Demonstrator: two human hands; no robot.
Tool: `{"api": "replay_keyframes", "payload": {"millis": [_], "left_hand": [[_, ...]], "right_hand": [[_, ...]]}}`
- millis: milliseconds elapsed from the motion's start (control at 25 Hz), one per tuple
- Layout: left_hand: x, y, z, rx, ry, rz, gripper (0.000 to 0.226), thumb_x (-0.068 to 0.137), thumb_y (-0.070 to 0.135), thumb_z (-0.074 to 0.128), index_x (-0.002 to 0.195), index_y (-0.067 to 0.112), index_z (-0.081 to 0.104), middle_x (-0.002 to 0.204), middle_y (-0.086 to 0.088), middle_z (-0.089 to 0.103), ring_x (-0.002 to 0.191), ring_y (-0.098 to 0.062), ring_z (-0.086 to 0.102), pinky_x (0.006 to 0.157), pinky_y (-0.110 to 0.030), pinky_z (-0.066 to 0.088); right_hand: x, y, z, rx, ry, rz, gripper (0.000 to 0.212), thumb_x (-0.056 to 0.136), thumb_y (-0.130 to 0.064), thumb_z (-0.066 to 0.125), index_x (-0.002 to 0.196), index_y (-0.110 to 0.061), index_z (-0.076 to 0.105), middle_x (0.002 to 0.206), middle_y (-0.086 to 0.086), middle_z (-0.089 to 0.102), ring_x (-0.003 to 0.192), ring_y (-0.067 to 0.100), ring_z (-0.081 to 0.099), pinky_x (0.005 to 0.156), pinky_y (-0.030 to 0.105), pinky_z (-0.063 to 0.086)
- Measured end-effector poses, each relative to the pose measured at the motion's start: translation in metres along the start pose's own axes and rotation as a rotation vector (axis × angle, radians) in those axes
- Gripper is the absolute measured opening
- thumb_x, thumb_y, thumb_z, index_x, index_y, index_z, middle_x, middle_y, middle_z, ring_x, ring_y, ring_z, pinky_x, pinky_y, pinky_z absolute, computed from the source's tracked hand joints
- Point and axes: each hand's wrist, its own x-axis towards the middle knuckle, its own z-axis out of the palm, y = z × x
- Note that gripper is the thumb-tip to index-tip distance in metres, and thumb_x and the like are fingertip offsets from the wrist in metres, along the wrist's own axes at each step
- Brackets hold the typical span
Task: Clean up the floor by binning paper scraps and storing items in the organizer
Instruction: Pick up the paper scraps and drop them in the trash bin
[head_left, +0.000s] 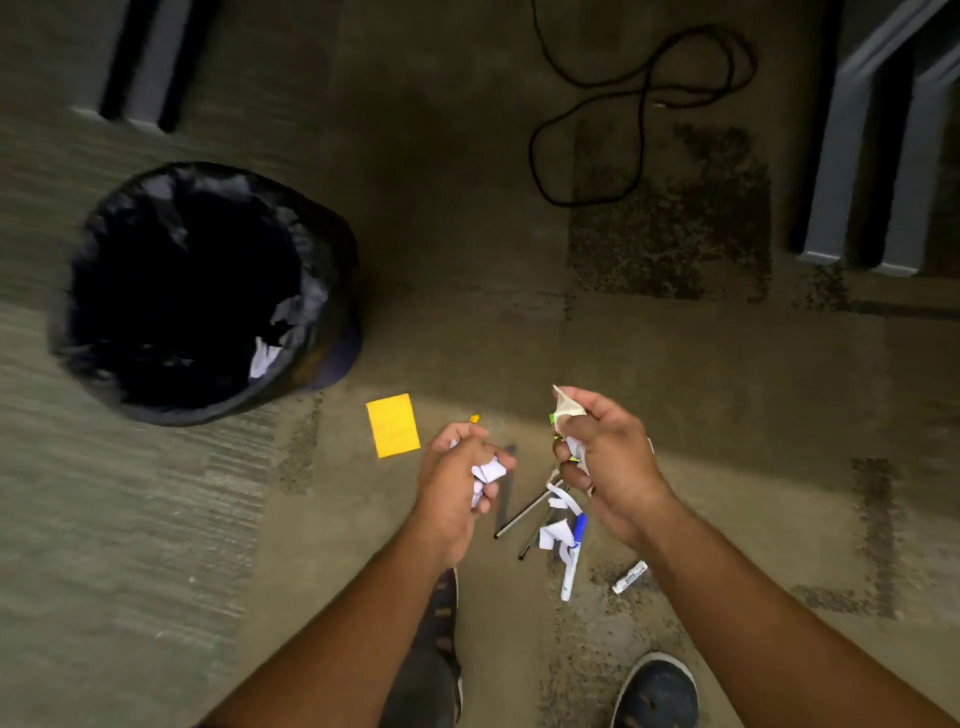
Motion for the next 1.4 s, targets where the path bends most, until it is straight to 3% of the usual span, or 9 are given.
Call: {"api": "replay_keyframes", "payload": {"millis": [320,520,600,720,880,960,1040,1120,1400], "left_hand": [[-0.035,0.118,-0.096,-0.255,0.146,0.194,0.012,0.096,0.004,0.051,0.094,0.006,0.063,0.062,-0.013,0.060,0.058,-0.031,0.067,0.052,-0.033,0.056],[-0.008,0.169,-0.161,-0.458,0.269,0.103,0.009,0.089,0.011,0.067,0.094,0.003,0.067,0.075,-0.014,0.068,0.069,-0.029,0.067,0.067,-0.042,0.057],[0.005,0.186,-0.186,-0.521,0.314,0.032,0.015,0.086,0.015,0.068,0.093,0.002,0.064,0.071,-0.014,0.069,0.067,-0.031,0.067,0.074,-0.049,0.060],[0.014,0.209,-0.213,-0.538,0.264,-0.025,0.033,0.076,0.032,0.070,0.098,0.009,0.063,0.089,-0.019,0.066,0.064,-0.029,0.063,0.069,-0.044,0.060],[0.013,0.226,-0.231,-0.537,0.226,-0.081,0.020,0.098,0.036,0.056,0.088,0.018,0.055,0.088,-0.012,0.056,0.071,-0.029,0.054,0.064,-0.036,0.046],[0.016,0.223,-0.241,-0.556,0.242,-0.100,0.022,0.100,0.037,0.055,0.104,0.016,0.059,0.095,-0.009,0.054,0.077,-0.028,0.052,0.074,-0.040,0.046],[0.015,0.217,-0.246,-0.535,0.249,-0.090,0.043,0.098,0.041,0.058,0.133,0.017,0.056,0.115,-0.009,0.055,0.098,-0.029,0.055,0.090,-0.044,0.042],[0.015,0.206,-0.244,-0.504,0.286,-0.041,0.051,0.097,0.041,0.060,0.141,0.015,0.054,0.128,-0.011,0.058,0.110,-0.028,0.058,0.092,-0.043,0.045],[-0.003,0.162,-0.187,-0.303,0.242,0.063,0.027,0.094,0.034,0.063,0.114,0.016,0.068,0.107,-0.013,0.078,0.096,-0.035,0.077,0.071,-0.037,0.057]], "right_hand": [[-0.043,-0.049,0.162,-0.072,-0.208,-0.018,0.018,0.097,-0.005,0.056,0.110,-0.011,0.066,0.069,0.001,0.049,0.052,0.012,0.038,0.038,0.020,0.023],[-0.043,-0.053,0.273,-0.110,-0.201,0.003,0.022,0.094,-0.001,0.050,0.112,-0.011,0.060,0.065,0.004,0.059,0.047,0.013,0.049,0.039,0.022,0.028],[-0.036,-0.051,0.309,-0.104,-0.203,0.052,0.028,0.095,0.000,0.048,0.119,-0.009,0.056,0.062,0.005,0.064,0.047,0.016,0.057,0.043,0.025,0.035],[-0.031,-0.048,0.340,-0.019,-0.236,0.137,0.022,0.100,-0.008,0.052,0.122,-0.005,0.056,0.086,0.013,0.066,0.068,0.024,0.064,0.062,0.035,0.054],[-0.028,-0.051,0.355,0.032,-0.241,0.251,0.029,0.102,-0.035,0.056,0.113,-0.008,0.058,0.106,0.013,0.063,0.092,0.028,0.065,0.102,0.046,0.052],[-0.028,-0.056,0.355,0.020,-0.221,0.254,0.040,0.101,-0.039,0.057,0.131,-0.013,0.051,0.120,0.013,0.054,0.100,0.030,0.063,0.110,0.050,0.047],[-0.026,-0.059,0.347,0.007,-0.207,0.237,0.055,0.101,-0.040,0.057,0.147,-0.012,0.042,0.137,0.016,0.047,0.116,0.035,0.060,0.111,0.052,0.046],[-0.026,-0.064,0.330,-0.005,-0.178,0.202,0.059,0.101,-0.039,0.057,0.149,-0.009,0.040,0.145,0.017,0.047,0.127,0.039,0.056,0.109,0.052,0.048],[-0.007,-0.075,0.205,-0.009,-0.131,0.137,0.031,0.100,-0.035,0.059,0.121,-0.012,0.056,0.126,0.020,0.065,0.109,0.038,0.071,0.092,0.048,0.057]]}}
